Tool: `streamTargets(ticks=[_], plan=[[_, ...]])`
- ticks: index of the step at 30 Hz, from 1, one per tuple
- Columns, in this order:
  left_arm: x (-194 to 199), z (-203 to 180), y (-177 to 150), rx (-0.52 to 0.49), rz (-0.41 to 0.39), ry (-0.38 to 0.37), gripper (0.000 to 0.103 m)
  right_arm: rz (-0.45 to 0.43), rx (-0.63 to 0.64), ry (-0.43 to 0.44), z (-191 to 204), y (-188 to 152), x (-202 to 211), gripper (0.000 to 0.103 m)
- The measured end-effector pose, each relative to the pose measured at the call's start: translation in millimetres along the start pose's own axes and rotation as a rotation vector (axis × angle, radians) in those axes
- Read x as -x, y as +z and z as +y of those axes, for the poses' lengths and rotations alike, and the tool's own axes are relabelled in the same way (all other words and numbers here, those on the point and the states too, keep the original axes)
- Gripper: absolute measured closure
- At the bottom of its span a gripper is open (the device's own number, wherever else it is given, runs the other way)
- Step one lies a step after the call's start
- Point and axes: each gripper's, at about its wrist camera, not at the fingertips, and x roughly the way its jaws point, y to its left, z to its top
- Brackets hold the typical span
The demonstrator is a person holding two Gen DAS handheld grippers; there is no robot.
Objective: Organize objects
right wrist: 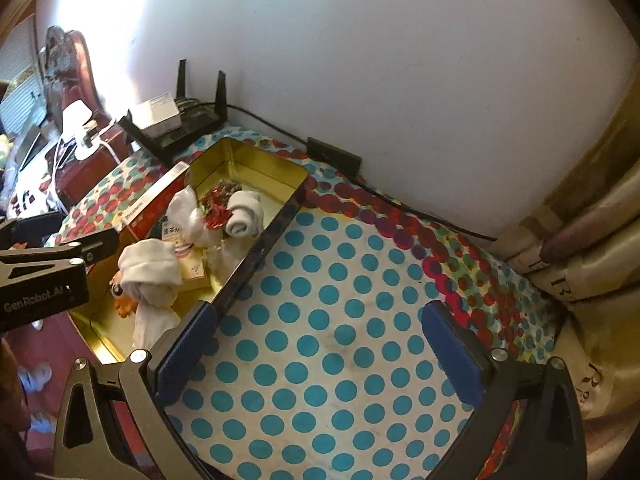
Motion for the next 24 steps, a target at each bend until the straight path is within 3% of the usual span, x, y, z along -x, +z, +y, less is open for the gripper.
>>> streamTargets(ticks=[6, 10, 14, 17, 18, 22, 24], plan=[[15.1, -7.4, 2.2, -0.017, -0.045, 0.034, 0.018, 0.013, -0.007, 0.027, -6.1, -0.3, -6.9, 0.001], [47.4, -9.6, 3.1, -0.025, -0.134, 0.040, 0.018, 0.024, -0.017, 0.033, -11.0, -0.7, -10.5, 0.001], [61.8, -8.8, 4.0, -0.022, -0.194, -0.030, 0.011, 0.035, -0.028, 0.042, -15.8, -1.4, -13.7, 0.001], [36.4, -5.3, 13.3, 0.035, -0.079, 0.127, 0.011, 0.030, -0.032, 0.040, -17.6, -1.0, -13.6, 0.001], [32.5, -2.5, 13.7, 0.043, -0.079, 0.148, 0.011, 0.030, -0.032, 0.042, -17.6, -0.6, -13.8, 0.001], [57.5, 3.2, 10.8, 0.060, -0.173, 0.125, 0.011, 0.031, -0.020, 0.040, -15.9, -1.2, -13.1, 0.001], [72.4, 0.6, 10.1, 0.042, -0.227, 0.057, 0.011, 0.036, -0.023, 0.036, -17.3, -1.6, -14.0, 0.001]])
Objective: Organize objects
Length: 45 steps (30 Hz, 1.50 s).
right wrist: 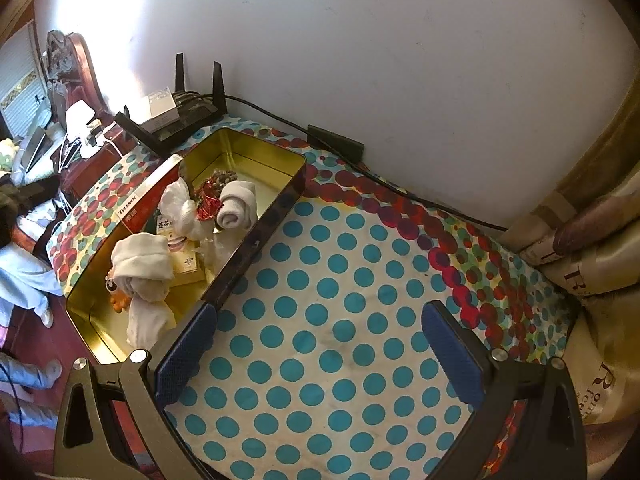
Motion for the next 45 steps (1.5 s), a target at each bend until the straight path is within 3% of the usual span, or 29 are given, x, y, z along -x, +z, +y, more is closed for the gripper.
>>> streamTargets(ticks=[3, 4, 5, 7, 9, 24, 45], plan=[[-11.5, 1.1, -6.7, 0.003, 0.003, -0.152, 0.011, 0.007, -0.021, -0.004, -4.3, -0.7, -2.3, 0.001], [-21.5, 3.2, -7.0, 0.034, 0.054, -0.184, 0.011, 0.010, -0.029, -0.005, -5.4, -0.8, -3.6, 0.001], [-36.7, 4.0, -8.8, 0.057, 0.132, -0.162, 0.011, 0.013, -0.035, -0.002, -5.9, -1.1, -4.7, 0.001], [-48.1, 1.2, -13.7, 0.036, 0.160, -0.083, 0.011, 0.016, -0.035, -0.003, -4.6, -1.6, -5.1, 0.001], [-52.1, -2.2, -17.4, 0.007, 0.166, -0.050, 0.011, 0.013, -0.027, -0.004, -4.0, -1.4, -5.3, 0.001], [-46.5, 1.9, -27.7, 0.001, 0.208, -0.044, 0.011, -0.016, 0.088, -0.027, 29.7, -2.6, 14.0, 0.001], [-36.5, -3.7, -28.5, -0.014, 0.208, -0.067, 0.011, -0.016, 0.080, -0.012, 32.1, -7.0, 21.5, 0.001]])
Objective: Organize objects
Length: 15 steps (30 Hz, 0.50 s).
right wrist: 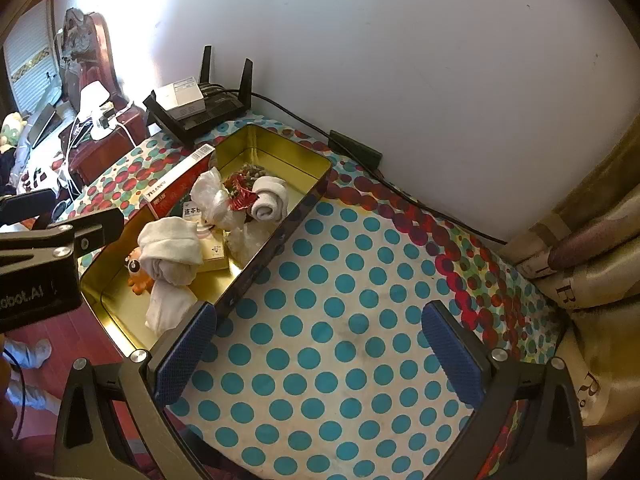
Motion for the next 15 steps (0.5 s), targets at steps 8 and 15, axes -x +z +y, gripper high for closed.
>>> streamTargets(ticks=[8, 15], plan=[[-3.6, -2.0, -0.4, -0.004, 0.020, 0.012, 0.011, 0.002, -0.012, -0.001, -4.0, -2.2, 1.0, 0.001], [-5.8, 0.1, -2.3, -0.001, 0.036, 0.023, 0.011, 0.014, -0.020, -0.009, -4.5, -2.9, -0.5, 0.001]])
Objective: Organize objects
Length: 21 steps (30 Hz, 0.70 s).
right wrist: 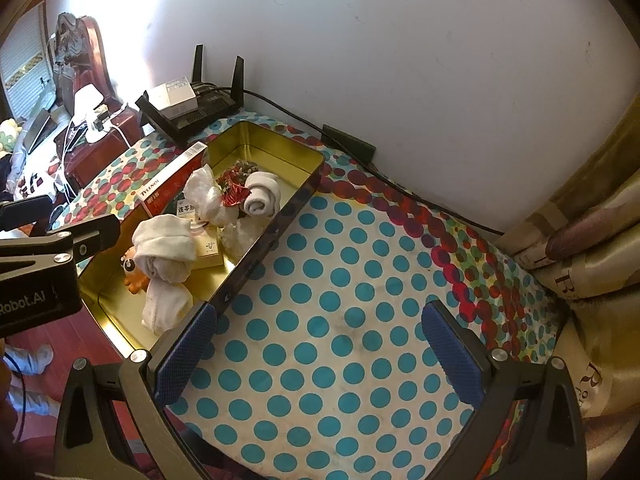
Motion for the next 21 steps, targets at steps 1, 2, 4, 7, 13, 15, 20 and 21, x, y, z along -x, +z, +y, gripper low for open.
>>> streamTargets(ticks=[1, 2, 4, 7, 13, 15, 20, 21], plan=[[-0.2, -0.2, -0.2, -0.002, 0.002, 0.000, 0.011, 0.000, 0.000, -0.001, -0.1, -0.1, -0.5, 0.001], [-0.5, -0.3, -0.5, -0.002, 0.006, 0.001, 0.011, 0.004, 0.000, -0.003, 0.1, -0.2, -1.3, 0.001], [-0.5, -1.0, -0.8, -0.005, 0.009, -0.001, 0.011, 0.007, 0.001, -0.006, 0.7, -0.6, -2.1, 0.001], [0.0, -2.9, -0.9, -0.012, 0.010, -0.003, 0.011, 0.012, -0.001, -0.020, 0.8, 0.0, -3.2, 0.001], [-1.5, -4.6, -0.2, -0.003, 0.022, -0.001, 0.011, 0.036, -0.038, -0.060, -5.1, 2.5, -3.0, 0.001], [-2.0, -5.4, -0.1, -0.002, 0.024, 0.000, 0.011, 0.044, -0.062, -0.068, -10.0, 3.8, -1.0, 0.001], [-5.0, -8.1, 0.5, -0.010, 0.035, 0.007, 0.011, 0.038, -0.099, -0.067, -18.1, 8.2, 11.5, 0.001], [-5.5, -8.4, 0.8, -0.010, 0.036, 0.011, 0.011, 0.032, -0.101, -0.072, -18.7, 9.0, 14.2, 0.001]])
